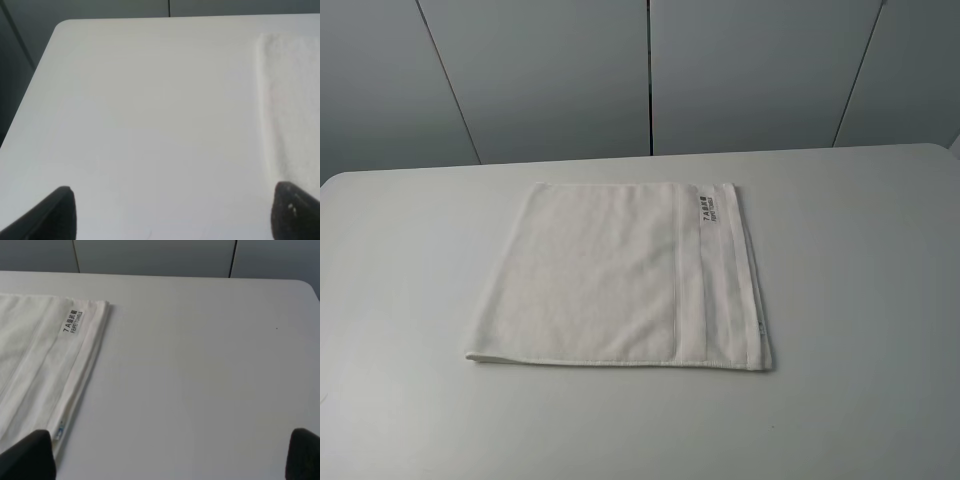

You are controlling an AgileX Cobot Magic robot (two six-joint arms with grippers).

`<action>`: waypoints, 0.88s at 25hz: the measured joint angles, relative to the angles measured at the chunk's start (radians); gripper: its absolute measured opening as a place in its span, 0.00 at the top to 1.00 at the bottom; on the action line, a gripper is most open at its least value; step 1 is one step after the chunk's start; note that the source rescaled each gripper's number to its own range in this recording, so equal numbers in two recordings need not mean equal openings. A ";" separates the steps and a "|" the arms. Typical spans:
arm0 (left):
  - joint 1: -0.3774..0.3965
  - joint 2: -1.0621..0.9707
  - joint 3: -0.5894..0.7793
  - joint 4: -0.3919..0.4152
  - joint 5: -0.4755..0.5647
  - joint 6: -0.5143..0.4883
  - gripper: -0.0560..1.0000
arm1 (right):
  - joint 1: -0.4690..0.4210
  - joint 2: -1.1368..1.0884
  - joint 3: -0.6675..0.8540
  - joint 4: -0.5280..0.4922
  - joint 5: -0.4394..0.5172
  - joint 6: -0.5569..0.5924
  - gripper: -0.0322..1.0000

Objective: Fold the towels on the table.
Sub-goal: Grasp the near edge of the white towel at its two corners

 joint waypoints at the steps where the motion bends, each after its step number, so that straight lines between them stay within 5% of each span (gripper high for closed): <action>1: 0.000 0.000 0.000 0.000 0.000 0.000 0.00 | 0.000 0.000 0.000 0.000 0.000 0.000 0.00; 22: 0.000 0.000 0.000 0.000 0.000 0.000 0.00 | 0.000 0.000 0.000 0.000 -0.001 0.000 0.00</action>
